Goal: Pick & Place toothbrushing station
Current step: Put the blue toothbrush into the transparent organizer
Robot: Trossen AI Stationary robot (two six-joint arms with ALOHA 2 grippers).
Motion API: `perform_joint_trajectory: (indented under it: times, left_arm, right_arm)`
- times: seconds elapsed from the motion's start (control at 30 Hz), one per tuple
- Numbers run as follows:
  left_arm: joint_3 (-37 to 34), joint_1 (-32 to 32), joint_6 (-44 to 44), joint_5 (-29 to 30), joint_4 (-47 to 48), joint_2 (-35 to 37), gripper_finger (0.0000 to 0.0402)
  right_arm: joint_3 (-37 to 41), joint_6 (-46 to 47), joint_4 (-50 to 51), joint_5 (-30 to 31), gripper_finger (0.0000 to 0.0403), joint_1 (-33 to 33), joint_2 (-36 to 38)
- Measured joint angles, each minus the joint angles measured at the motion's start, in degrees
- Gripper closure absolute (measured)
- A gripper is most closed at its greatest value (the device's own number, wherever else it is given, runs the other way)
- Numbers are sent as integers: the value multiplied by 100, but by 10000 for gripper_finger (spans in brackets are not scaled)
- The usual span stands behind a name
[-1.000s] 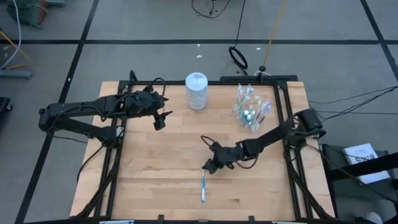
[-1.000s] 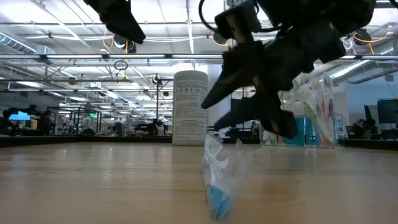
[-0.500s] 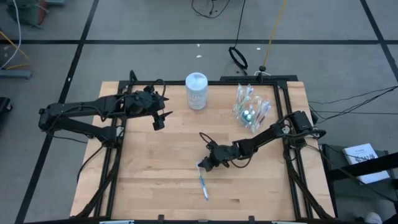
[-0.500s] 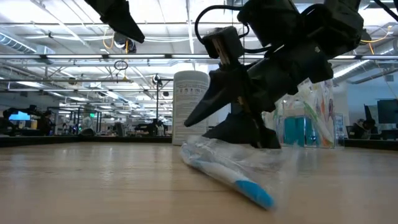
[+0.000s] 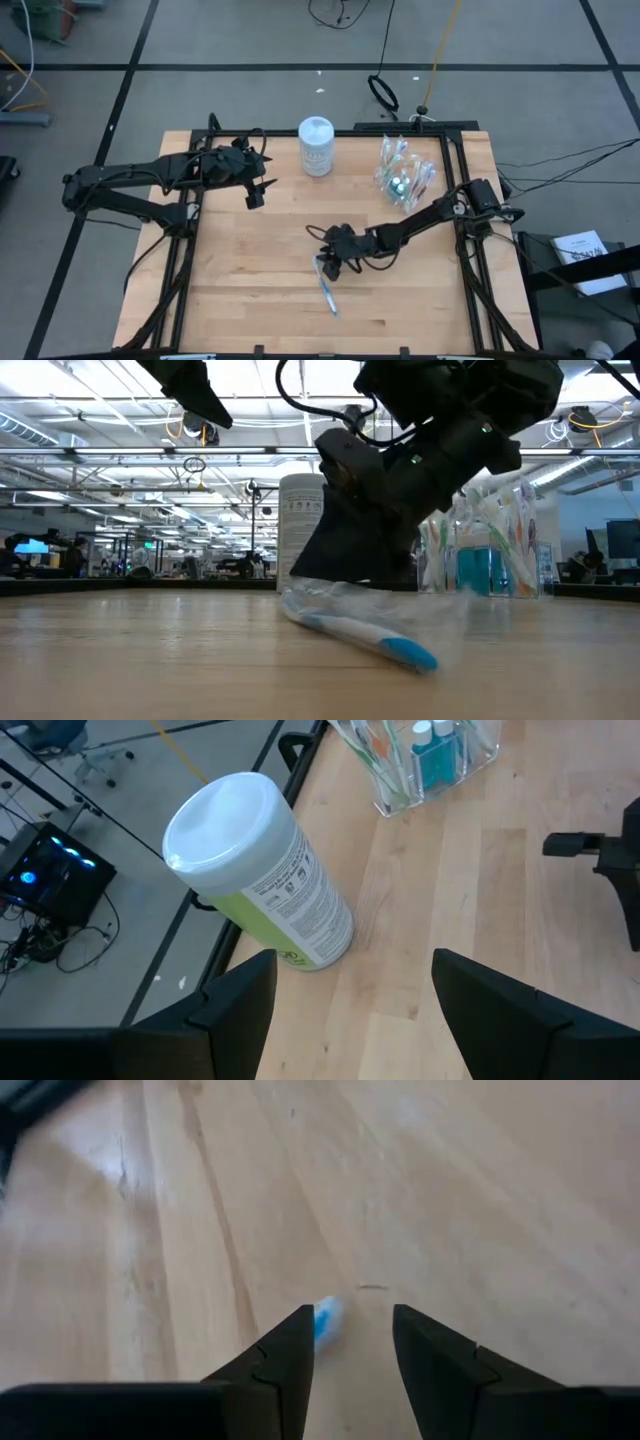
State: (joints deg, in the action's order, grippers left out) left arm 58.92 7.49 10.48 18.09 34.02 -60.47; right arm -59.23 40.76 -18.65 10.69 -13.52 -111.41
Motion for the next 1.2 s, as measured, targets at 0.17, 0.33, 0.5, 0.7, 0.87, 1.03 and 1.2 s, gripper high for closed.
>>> perform_joint_trajectory:
  times: [0.17,0.33,0.5,0.7,0.87,1.03,1.2]
  left_arm:
    - [0,0,-7,0,0,0,130]
    - [0,0,-53,2,-57,0,131]
    - [0,0,-42,2,-76,0,131]
    - [0,0,-24,2,-96,0,131]
    - [0,-1,-24,2,-94,0,131]
    - [0,0,-23,2,-91,0,131]
    - [0,-2,-37,2,-88,0,131]
  right_arm:
    - [-35,-764,-317,0,273,75,26]
    - [-41,-1241,-612,-39,268,64,-50]
    - [-20,-791,-644,-178,232,-1,-268]
    - [-19,-602,-653,-179,186,-44,-302]
    - [-19,-429,-683,-191,169,-47,-302]
    - [-19,-150,-682,-857,162,-46,-302]
    - [-19,-94,-682,-936,154,-76,-301]
